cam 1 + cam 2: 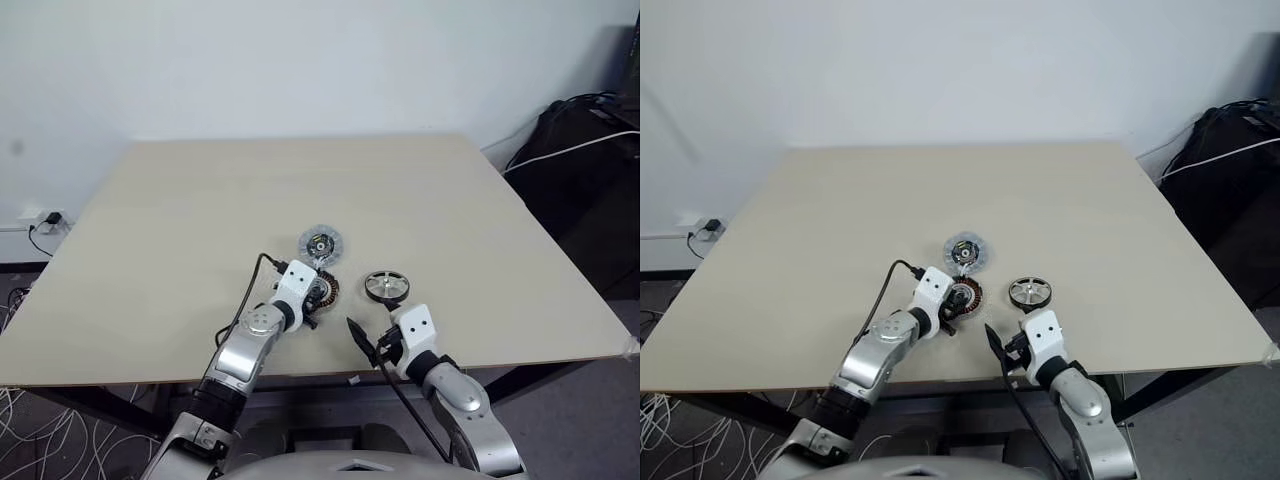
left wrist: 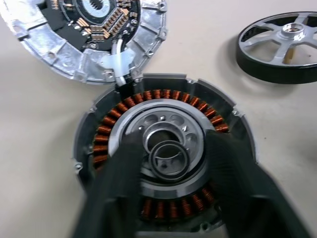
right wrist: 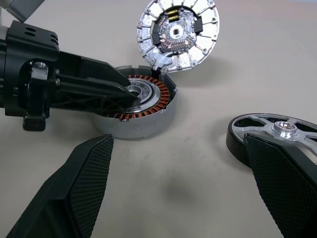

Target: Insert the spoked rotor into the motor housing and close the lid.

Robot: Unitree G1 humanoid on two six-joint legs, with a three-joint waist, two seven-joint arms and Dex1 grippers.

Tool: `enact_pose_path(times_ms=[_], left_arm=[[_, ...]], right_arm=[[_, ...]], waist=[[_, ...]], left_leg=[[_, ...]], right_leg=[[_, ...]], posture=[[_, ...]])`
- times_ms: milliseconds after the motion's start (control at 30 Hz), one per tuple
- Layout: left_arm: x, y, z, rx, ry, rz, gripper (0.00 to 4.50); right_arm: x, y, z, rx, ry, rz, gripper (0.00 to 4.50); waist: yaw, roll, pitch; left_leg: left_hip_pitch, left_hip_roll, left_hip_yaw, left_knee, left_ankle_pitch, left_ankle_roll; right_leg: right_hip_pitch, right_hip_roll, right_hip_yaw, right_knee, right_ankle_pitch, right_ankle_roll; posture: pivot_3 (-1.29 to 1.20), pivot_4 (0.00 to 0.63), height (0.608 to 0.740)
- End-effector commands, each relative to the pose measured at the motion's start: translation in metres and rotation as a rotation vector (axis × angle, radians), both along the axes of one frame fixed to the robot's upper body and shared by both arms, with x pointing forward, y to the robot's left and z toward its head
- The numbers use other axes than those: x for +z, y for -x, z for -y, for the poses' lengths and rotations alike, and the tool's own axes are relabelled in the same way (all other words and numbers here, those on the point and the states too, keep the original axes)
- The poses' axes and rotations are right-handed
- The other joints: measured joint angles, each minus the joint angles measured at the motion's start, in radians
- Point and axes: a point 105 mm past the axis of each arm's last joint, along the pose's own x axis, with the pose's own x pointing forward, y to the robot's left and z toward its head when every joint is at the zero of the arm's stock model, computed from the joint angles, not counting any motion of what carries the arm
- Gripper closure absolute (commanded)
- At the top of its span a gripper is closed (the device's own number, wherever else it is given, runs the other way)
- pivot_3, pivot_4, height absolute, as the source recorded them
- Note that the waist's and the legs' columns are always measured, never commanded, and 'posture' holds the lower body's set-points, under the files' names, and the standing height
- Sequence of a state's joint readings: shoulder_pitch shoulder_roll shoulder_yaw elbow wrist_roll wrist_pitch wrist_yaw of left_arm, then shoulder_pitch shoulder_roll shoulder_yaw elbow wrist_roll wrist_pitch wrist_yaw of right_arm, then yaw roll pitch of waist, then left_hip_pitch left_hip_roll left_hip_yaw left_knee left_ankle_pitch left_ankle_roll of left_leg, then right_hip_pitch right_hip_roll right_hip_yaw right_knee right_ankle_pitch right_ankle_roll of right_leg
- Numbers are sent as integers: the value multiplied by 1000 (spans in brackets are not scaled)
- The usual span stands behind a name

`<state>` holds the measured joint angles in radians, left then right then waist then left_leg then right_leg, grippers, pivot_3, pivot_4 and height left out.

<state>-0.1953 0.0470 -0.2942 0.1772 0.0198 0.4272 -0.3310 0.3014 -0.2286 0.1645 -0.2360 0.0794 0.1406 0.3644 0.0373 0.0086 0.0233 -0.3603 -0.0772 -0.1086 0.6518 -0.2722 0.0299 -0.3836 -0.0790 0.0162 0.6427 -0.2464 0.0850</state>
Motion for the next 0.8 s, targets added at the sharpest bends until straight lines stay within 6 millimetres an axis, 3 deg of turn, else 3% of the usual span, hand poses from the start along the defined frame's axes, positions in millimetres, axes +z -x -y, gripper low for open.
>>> enact_pose_path(times_ms=[33, 100, 233, 467, 567, 800], left_arm=[[12, -2, -2, 15, 35, 51, 1186], [24, -2, -2, 21, 77, 106, 552], [51, 1, -9, 40, 163, 221, 552], [69, 7, -38, 170, 238, 321, 552], [72, 9, -56, 255, 251, 349, 1105], [62, 18, -79, 351, 237, 345, 3435]], right_arm=[[10, -3, -3, 1, -7, 47, 0], [9, -2, -2, -3, -7, 45, 0], [7, 0, -3, -8, -9, 41, 0], [4, 1, -5, 4, -11, 36, 0], [5, 0, -5, 8, -10, 40, 0], [6, 0, -6, 11, -11, 47, 0]], waist=[[0, 0, 0], [0, 0, 0], [1, 0, 0], [1, 1, -1], [1, 1, -1], [2, 1, -1]], left_leg=[[0, 0, 0, 0, 0, 0], [0, 0, 0, 0, 0, 0], [-1, 0, 0, 0, 0, 0], [0, 0, 0, 0, 0, 0], [0, 0, 0, 0, 0, 0], [0, 0, 0, 0, 0, 0]], right_leg=[[0, 0, 0, 0, 0, 0], [0, 0, 0, 0, 0, 0], [-1, 0, 0, 0, 1, -2], [0, -1, 1, 0, 0, -1], [0, 0, 0, 0, 0, -1], [0, 0, 0, 0, 0, -1]], posture=[[0, 0, 740], [0, 0, 740], [0, 0, 740], [0, 0, 740], [0, 0, 740], [0, 0, 740]])
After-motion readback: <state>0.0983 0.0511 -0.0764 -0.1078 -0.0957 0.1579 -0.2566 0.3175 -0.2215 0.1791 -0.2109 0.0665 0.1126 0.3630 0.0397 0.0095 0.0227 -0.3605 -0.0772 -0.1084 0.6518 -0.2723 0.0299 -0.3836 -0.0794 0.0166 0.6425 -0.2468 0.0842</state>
